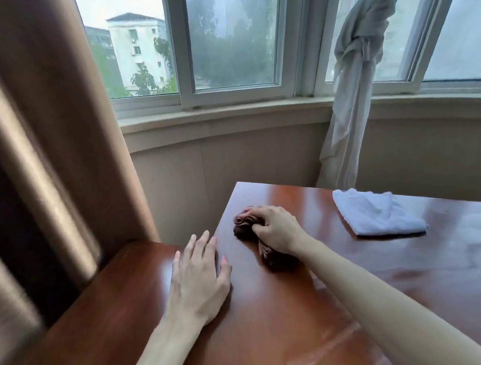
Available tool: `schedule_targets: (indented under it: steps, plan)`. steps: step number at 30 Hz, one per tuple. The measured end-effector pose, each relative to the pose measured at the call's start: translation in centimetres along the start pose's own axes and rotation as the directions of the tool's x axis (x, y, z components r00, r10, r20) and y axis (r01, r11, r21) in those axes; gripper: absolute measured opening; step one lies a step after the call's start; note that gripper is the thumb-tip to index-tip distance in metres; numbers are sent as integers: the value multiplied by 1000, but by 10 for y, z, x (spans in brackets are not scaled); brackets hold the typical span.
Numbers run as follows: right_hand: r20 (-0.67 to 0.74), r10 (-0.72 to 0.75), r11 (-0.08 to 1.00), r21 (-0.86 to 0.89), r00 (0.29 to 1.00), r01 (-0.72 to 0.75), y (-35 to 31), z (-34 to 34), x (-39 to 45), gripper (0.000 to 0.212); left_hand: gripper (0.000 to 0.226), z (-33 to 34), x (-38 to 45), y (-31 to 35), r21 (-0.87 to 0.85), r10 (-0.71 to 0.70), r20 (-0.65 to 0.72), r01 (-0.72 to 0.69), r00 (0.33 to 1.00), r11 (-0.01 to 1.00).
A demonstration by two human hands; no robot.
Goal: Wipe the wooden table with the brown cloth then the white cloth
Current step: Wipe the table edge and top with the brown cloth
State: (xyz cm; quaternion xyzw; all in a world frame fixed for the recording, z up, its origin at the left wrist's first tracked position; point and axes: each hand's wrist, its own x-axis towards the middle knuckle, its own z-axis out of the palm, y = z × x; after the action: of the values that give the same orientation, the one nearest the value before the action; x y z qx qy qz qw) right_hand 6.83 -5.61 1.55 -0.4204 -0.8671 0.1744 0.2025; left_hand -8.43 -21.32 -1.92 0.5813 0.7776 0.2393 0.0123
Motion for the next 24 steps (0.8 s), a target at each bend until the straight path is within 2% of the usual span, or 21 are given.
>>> schedule_targets:
  steps: [6,11,15,19,21,24]
  plan:
    - [-87,139,990,-21,986,-142,40,11,130,38,85,10,7,-3,15,-56,7,56,998,998]
    - [-103,176,981,-58,979,-183,40,20,168,36,84,8,10,-5,7,-60,54,60,997,998]
    - [-87,78,991,-100,993,-86,15,25,133,38,72,3,6,-3,-12,-44,60,45,997,999]
    - [25,-117,992,-38,993,118,-38,37,62,41,61,-11,-2,0,-75,32,-92,-39,995,996]
    - [71,-186,983,9,980,186,-63,45,18,45,52,-27,-12,3,-163,15,-177,-45,984,986]
    - [71,-260,965,43,963,257,-96,53,-47,39,47,-59,-34,1,-194,13,-207,-54,978,979]
